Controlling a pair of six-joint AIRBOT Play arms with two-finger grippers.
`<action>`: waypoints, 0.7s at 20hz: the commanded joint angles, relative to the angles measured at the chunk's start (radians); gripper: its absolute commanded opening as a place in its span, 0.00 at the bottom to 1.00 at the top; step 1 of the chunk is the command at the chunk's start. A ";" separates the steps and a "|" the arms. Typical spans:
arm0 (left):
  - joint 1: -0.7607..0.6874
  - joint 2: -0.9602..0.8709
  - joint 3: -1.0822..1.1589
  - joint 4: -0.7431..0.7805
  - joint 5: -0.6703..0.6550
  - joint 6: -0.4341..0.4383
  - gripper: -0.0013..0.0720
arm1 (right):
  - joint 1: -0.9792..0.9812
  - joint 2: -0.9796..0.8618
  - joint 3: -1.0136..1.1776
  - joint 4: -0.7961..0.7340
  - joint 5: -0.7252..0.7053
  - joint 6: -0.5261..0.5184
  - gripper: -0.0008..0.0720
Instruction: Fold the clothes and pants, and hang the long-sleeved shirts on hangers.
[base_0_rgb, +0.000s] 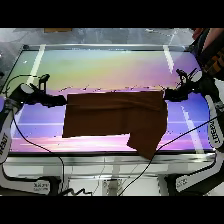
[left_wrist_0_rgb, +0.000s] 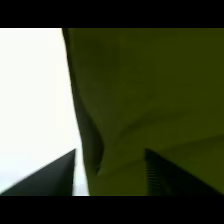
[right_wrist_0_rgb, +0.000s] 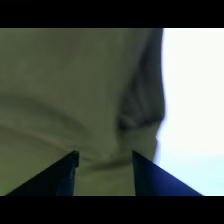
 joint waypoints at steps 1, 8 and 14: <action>0.078 0.112 0.001 0.097 -0.126 0.004 0.25 | -0.048 0.071 0.014 -0.153 0.117 -0.020 0.43; 0.214 0.389 -0.002 0.258 -0.259 0.008 0.03 | -0.328 0.288 -0.202 -0.065 0.273 -0.201 0.03; 0.221 0.412 -0.034 0.253 -0.356 0.049 0.03 | -0.414 0.552 -0.780 0.234 0.082 -0.396 0.03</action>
